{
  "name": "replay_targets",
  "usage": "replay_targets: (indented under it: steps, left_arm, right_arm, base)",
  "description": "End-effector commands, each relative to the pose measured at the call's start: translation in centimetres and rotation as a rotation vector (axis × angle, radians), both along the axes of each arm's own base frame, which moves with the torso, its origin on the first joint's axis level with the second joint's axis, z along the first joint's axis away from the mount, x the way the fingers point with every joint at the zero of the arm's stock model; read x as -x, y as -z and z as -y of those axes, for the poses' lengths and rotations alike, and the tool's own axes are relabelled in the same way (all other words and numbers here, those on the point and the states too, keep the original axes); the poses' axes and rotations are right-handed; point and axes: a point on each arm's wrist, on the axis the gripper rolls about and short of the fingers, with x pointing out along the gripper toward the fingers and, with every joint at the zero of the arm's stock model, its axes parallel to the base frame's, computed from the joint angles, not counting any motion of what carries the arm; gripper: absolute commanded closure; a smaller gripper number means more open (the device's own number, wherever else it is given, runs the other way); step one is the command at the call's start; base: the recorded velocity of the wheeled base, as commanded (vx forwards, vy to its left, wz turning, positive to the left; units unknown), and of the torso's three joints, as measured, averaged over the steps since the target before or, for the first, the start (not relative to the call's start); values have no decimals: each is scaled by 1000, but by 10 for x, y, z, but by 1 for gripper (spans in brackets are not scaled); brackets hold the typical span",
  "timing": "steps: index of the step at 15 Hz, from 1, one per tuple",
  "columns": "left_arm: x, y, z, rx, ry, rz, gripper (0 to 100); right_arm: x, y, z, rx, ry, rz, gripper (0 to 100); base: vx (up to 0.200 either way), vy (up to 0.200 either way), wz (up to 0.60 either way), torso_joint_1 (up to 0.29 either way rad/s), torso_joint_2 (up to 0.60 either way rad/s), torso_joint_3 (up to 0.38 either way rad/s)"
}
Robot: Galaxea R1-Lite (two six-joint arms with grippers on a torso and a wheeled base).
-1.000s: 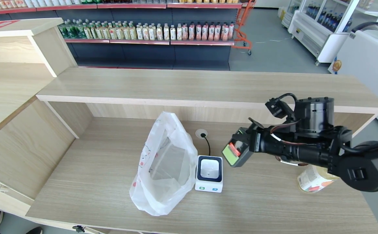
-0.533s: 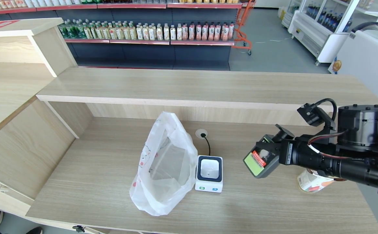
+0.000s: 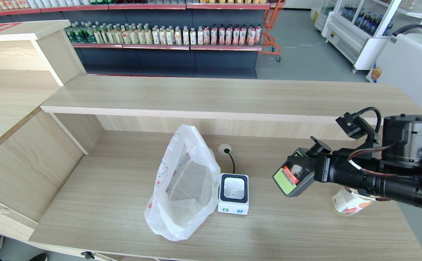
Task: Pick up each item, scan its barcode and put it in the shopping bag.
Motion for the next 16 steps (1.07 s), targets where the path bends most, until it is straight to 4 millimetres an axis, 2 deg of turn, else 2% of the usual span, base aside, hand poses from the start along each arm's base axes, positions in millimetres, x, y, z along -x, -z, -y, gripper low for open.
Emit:
replay_targets:
  steps: [1,5,13,16]
  left_arm:
    - [0,0,0,0,1,0,0]
    - [0,0,0,0,-1,-1,0]
    - [0,0,0,2,-1,0,0]
    - [0,0,0,2,-1,0,0]
  right_arm:
    - [-7,7,-5,-6,-3,-32,100]
    - [-30,18,-27,-39,-21,-97,100]
    - [-63,49,-71,-2,-88,-162,100]
    - [-71,67,-98,63,-133,-157,100]
  base:
    - [0,200,0,-7,2,7]
    - [0,200,0,6,7,2]
    - [0,0,0,0,0,0]
    - [0,0,0,0,0,0]
